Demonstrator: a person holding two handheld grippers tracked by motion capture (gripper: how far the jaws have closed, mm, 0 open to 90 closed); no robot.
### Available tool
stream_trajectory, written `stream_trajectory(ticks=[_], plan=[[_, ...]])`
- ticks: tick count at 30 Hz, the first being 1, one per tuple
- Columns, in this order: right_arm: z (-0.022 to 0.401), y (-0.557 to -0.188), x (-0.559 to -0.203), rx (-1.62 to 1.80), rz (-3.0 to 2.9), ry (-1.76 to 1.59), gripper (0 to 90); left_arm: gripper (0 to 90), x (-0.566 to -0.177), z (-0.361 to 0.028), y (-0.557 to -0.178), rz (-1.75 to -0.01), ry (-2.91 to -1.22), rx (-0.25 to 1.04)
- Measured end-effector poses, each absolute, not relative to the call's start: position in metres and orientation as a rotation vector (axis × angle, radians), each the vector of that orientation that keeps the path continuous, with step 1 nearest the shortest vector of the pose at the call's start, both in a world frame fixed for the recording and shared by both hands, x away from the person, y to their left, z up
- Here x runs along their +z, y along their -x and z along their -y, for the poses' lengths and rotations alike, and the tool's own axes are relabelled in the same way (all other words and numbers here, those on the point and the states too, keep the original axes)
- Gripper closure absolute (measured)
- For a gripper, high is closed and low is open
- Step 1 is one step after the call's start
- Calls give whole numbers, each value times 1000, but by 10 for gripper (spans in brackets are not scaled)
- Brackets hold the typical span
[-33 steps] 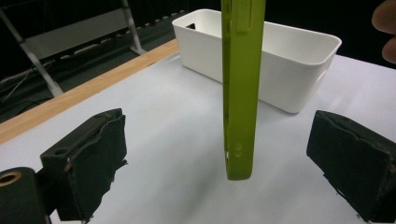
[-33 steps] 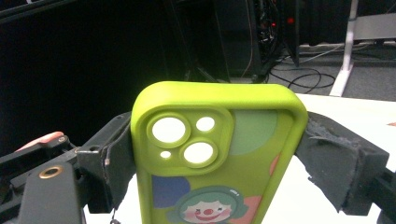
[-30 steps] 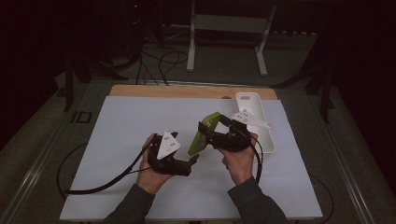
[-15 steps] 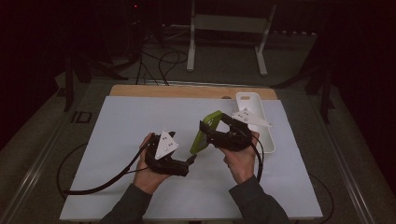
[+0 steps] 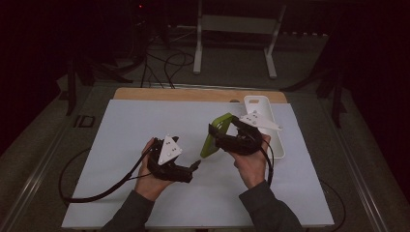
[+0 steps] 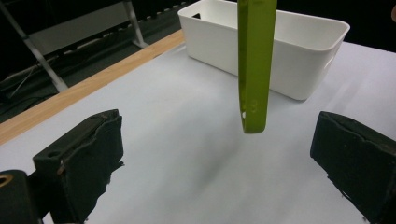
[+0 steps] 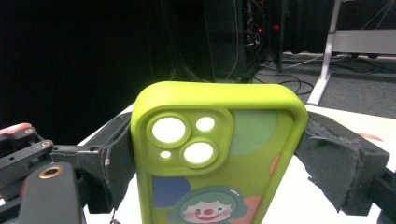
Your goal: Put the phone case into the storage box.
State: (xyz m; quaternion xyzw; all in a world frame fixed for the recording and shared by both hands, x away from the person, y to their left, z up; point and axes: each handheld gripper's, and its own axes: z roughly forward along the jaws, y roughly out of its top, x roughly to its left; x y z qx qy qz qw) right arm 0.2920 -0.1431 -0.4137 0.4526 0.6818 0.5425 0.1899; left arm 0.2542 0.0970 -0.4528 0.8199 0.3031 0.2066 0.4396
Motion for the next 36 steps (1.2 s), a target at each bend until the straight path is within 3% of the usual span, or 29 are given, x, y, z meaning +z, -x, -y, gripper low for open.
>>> stream_trajectory(ticks=[18, 36], plan=[[154, -297, -411, 1502, -1890, -1296, 162, 30, -454, -108, -253, -783, -2036, 537], [164, -305, -405, 1452, -1863, -1305, 163, 33, -463, -142, -251, -880, -1988, 556]])
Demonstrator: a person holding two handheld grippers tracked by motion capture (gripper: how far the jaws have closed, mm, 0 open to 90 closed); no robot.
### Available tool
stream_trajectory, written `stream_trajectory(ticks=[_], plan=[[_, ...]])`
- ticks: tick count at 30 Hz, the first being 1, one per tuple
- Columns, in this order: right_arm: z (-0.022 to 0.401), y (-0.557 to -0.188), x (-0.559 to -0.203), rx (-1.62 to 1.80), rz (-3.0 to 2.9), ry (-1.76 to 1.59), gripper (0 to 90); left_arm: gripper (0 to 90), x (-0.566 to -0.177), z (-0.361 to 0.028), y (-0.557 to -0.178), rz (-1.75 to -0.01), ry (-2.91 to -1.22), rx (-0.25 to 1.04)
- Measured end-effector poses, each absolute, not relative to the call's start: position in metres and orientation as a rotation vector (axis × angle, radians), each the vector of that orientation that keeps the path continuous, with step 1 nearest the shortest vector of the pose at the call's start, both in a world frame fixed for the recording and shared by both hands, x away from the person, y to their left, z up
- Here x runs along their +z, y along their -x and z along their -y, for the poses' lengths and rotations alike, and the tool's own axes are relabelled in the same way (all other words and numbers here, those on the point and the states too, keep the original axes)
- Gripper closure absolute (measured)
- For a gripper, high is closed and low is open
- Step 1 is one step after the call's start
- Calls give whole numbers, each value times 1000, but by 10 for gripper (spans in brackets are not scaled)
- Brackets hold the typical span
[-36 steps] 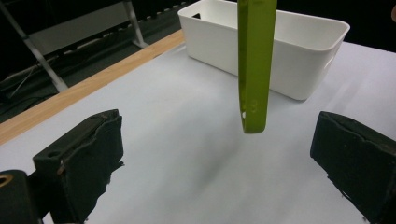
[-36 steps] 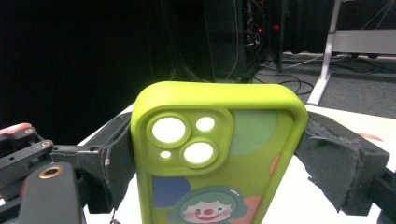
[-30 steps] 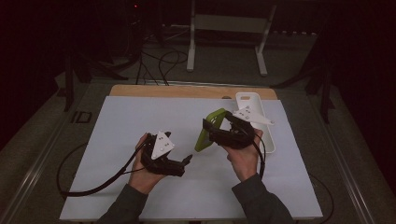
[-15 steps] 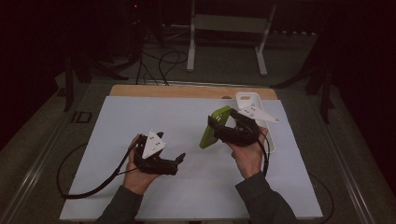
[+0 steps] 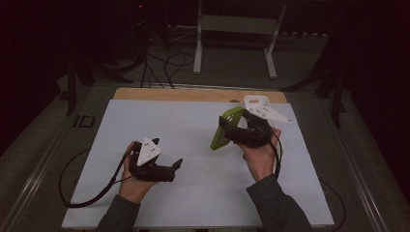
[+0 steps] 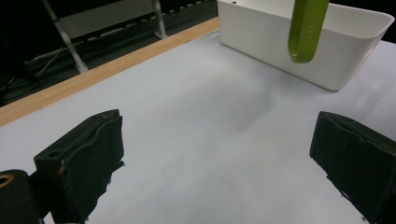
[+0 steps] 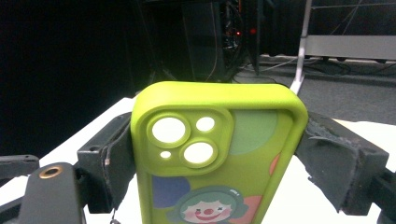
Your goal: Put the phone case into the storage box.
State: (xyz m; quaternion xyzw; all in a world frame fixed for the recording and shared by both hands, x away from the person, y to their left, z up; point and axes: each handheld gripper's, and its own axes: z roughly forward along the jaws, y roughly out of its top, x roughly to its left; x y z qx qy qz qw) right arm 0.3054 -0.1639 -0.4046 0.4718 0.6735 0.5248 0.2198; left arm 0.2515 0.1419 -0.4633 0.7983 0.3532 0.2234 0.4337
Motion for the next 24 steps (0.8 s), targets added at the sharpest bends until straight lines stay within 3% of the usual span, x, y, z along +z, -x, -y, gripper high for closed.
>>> stream_trajectory(ticks=[24], plan=[[177, -319, -394, 1394, -1832, -1323, 163, 29, -470, -164, -251, -943, -1974, 582]])
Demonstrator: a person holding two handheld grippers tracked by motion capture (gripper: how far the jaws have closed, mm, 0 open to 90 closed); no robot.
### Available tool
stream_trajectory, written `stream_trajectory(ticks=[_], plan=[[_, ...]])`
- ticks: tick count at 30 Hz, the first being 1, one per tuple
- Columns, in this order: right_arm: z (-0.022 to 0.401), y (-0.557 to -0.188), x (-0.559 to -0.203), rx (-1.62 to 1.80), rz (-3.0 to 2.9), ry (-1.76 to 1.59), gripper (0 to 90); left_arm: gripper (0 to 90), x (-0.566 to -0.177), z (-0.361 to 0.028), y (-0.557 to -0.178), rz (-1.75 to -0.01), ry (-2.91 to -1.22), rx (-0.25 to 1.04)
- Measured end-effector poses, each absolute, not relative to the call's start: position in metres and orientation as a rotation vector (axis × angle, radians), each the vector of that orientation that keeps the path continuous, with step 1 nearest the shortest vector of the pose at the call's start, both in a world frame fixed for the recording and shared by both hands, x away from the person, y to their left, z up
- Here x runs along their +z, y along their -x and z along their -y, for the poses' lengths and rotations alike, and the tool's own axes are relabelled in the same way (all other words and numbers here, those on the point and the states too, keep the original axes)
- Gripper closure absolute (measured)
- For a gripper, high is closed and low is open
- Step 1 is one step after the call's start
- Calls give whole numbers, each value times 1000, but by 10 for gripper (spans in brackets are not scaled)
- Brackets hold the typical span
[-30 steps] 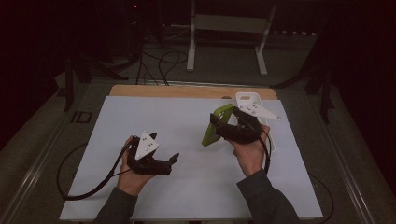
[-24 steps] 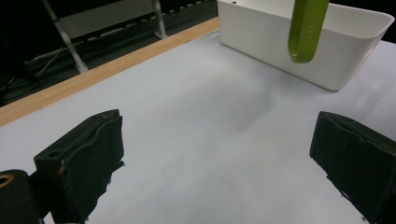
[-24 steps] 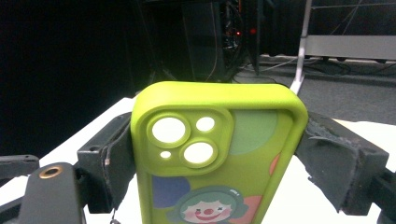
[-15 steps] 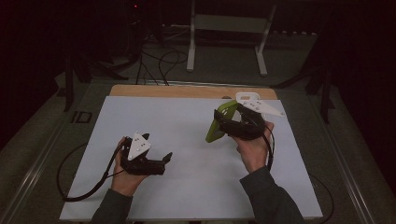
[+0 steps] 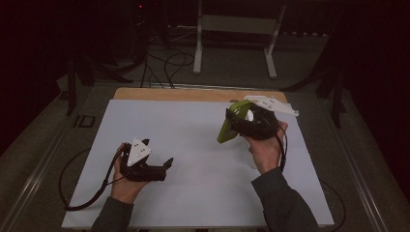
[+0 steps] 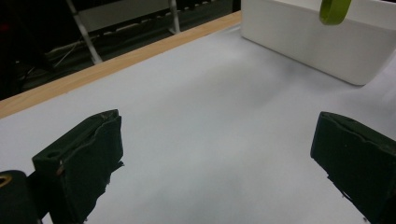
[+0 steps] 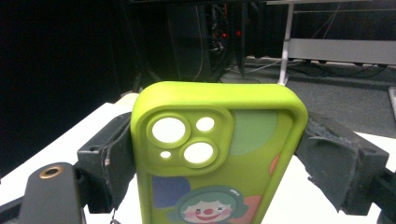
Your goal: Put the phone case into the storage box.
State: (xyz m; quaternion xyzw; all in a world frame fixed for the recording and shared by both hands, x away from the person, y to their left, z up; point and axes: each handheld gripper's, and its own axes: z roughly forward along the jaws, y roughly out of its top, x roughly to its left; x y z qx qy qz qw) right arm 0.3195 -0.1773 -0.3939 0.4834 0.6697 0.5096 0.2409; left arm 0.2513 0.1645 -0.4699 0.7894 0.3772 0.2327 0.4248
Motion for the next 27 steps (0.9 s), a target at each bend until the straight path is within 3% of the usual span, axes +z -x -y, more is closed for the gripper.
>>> stream_trajectory(ticks=[27], plan=[[182, -340, -391, 1318, -1828, -1317, 163, 8, -478, -184, -246, -952, -1959, 596]])
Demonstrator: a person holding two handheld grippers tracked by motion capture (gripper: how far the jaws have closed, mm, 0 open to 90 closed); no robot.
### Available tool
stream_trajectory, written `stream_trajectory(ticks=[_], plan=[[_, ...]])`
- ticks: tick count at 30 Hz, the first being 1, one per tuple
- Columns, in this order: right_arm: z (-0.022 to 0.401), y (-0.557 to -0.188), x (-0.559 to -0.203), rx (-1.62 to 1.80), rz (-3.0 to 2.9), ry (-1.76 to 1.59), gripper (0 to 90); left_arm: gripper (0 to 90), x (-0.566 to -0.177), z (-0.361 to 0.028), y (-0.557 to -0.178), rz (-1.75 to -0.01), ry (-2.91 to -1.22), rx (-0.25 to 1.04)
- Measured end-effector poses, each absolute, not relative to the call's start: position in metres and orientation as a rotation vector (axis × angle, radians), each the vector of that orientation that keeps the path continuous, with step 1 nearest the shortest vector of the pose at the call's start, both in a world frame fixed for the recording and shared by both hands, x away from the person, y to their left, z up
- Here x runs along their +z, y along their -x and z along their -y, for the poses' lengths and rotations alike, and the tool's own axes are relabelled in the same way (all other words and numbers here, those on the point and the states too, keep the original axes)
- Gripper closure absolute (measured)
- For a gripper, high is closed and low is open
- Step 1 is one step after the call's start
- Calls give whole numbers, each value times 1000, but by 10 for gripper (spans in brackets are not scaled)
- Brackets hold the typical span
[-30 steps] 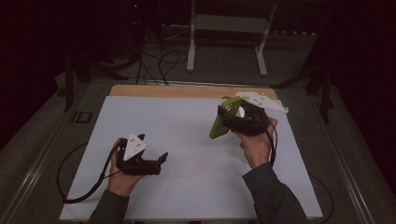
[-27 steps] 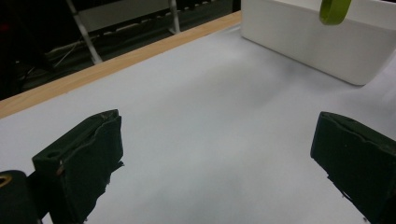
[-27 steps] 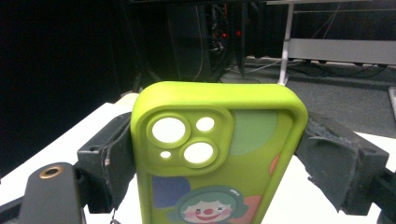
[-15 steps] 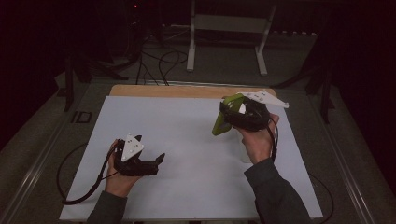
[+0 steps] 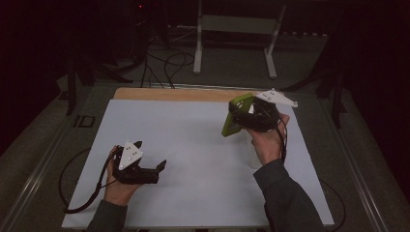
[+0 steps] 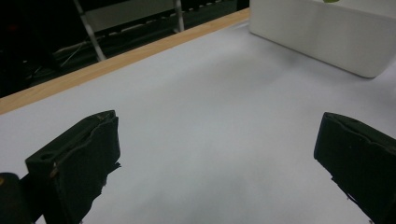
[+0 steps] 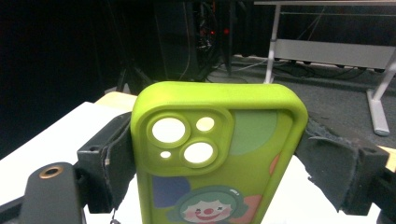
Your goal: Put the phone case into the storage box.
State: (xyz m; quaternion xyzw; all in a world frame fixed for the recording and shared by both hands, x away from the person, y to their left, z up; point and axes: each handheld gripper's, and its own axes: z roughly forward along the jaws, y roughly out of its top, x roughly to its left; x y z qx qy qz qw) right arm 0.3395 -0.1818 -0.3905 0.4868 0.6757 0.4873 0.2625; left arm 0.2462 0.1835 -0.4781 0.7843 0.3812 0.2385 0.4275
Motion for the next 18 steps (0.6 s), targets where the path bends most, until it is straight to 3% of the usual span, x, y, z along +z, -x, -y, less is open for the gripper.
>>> stream_trajectory(ticks=[18], plan=[[189, -347, -391, 1284, -1814, -1326, 163, 0, -486, -200, -238, -950, -1923, 600]])
